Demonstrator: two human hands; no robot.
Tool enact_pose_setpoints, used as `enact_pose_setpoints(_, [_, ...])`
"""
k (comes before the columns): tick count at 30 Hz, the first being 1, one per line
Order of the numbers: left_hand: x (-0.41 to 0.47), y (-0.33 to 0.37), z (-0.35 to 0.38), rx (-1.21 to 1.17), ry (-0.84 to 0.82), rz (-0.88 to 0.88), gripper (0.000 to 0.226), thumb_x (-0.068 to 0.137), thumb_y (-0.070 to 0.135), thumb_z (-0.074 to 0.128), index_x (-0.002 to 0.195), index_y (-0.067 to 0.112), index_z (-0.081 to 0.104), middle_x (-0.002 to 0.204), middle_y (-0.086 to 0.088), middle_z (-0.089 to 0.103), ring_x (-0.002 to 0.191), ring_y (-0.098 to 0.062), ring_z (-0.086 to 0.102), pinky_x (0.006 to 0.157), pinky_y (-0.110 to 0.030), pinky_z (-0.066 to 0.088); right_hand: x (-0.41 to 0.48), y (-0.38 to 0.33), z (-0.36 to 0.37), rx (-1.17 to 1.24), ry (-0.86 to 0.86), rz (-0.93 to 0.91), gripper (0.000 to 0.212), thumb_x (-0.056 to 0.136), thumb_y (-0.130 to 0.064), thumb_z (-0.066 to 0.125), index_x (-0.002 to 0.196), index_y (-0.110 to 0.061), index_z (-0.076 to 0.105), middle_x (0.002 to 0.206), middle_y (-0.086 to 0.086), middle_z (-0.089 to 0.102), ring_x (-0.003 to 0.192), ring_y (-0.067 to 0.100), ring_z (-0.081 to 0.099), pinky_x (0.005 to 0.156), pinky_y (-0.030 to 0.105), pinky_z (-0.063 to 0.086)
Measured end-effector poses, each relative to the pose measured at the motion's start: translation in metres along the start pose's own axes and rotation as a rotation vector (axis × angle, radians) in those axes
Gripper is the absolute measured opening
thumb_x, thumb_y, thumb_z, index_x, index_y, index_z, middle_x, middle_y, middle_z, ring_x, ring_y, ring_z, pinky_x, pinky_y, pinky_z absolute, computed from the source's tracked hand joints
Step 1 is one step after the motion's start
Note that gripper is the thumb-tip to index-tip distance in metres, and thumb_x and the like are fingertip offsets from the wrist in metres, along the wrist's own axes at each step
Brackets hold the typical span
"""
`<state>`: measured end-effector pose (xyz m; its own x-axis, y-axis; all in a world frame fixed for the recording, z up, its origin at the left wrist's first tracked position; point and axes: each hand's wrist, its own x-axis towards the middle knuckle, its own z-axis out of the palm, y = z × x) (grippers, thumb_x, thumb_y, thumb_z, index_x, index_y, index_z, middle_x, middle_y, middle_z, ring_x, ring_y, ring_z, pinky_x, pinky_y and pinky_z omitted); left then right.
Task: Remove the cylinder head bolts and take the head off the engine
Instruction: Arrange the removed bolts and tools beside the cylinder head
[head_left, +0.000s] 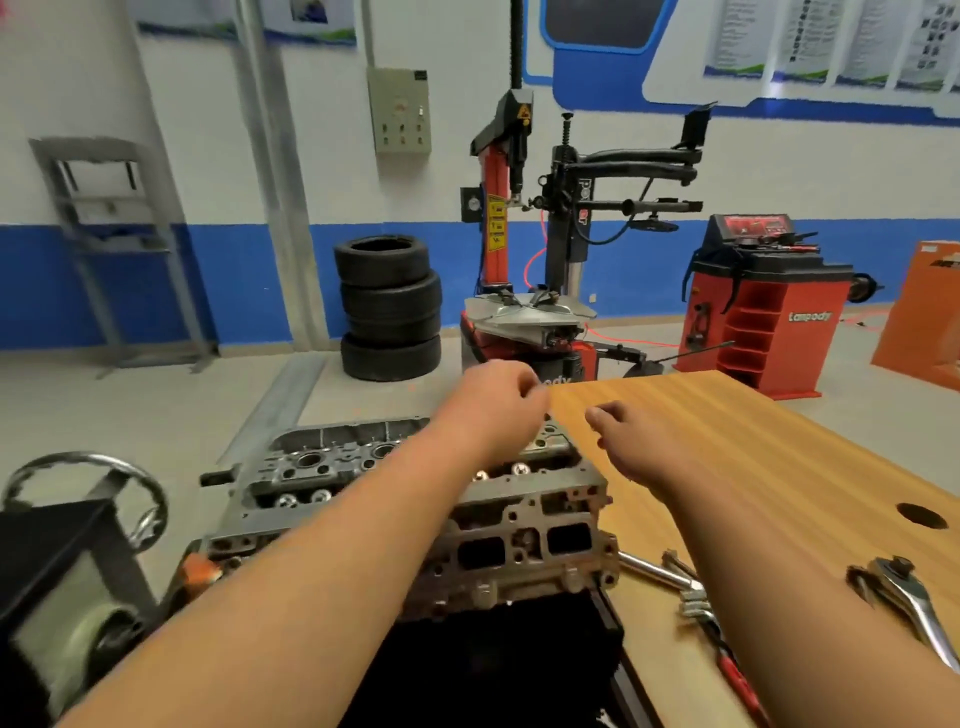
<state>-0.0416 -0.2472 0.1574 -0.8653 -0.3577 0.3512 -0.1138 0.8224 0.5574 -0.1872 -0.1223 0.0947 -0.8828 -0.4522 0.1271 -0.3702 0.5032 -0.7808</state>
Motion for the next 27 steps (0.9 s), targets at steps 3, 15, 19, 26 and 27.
enact_pose_setpoints(3, [-0.003, -0.078, -0.076, 0.326, 0.114, -0.322, 0.019, 0.091, 0.025, 0.049, 0.102, 0.020, 0.064, 0.100, -0.004, 0.065, 0.088, -0.022, 0.060, 0.077, -0.037, 0.052, 0.007, -0.023, 0.020, -0.164, -0.154, 0.025, 0.036, 0.096, -0.042, 0.049, 0.113, -0.011, 0.058, 0.113, 0.011, 0.063, 0.090, 0.021, 0.059, 0.078, 0.038, 0.047])
enact_pose_setpoints(15, [-0.069, -0.188, -0.122, 0.443, -0.290, -0.806, 0.033, 0.090, 0.041, 0.054, 0.093, 0.009, 0.060, 0.083, -0.004, 0.057, 0.066, -0.017, 0.054, 0.052, -0.025, 0.046, 0.023, -0.043, 0.025, -0.560, -0.441, 0.103, 0.021, 0.094, -0.035, 0.053, 0.092, -0.014, 0.056, 0.092, 0.005, 0.059, 0.084, 0.020, 0.060, 0.066, 0.030, 0.051])
enact_pose_setpoints(19, [-0.072, -0.228, -0.121, 0.172, 0.003, -0.722, 0.031, 0.081, 0.046, 0.065, 0.085, 0.016, 0.059, 0.088, -0.003, 0.061, 0.078, -0.018, 0.055, 0.062, -0.030, 0.041, 0.023, -0.014, 0.027, -0.226, -0.355, 0.089, 0.025, 0.093, -0.033, 0.058, 0.110, -0.017, 0.048, 0.102, 0.005, 0.060, 0.093, 0.021, 0.060, 0.082, 0.037, 0.051])
enact_pose_setpoints(26, [-0.067, -0.258, -0.091, -0.598, 0.539, -0.866, 0.032, 0.095, 0.041, 0.055, 0.103, 0.011, 0.060, 0.103, -0.009, 0.062, 0.090, -0.026, 0.058, 0.081, -0.039, 0.049, -0.001, 0.008, 0.033, 0.482, -0.240, 0.256, 0.026, 0.094, -0.037, 0.055, 0.108, -0.016, 0.063, 0.107, 0.019, 0.065, 0.092, 0.037, 0.067, 0.070, 0.044, 0.054])
enact_pose_setpoints(27, [-0.062, -0.255, -0.088, -0.789, 0.548, -0.864, 0.029, 0.097, 0.038, 0.051, 0.098, 0.011, 0.061, 0.095, -0.007, 0.061, 0.081, -0.021, 0.057, 0.074, -0.034, 0.048, -0.002, 0.007, 0.034, 0.540, -0.220, 0.268, 0.026, 0.094, -0.036, 0.056, 0.109, -0.016, 0.063, 0.105, 0.018, 0.067, 0.088, 0.035, 0.069, 0.066, 0.041, 0.056])
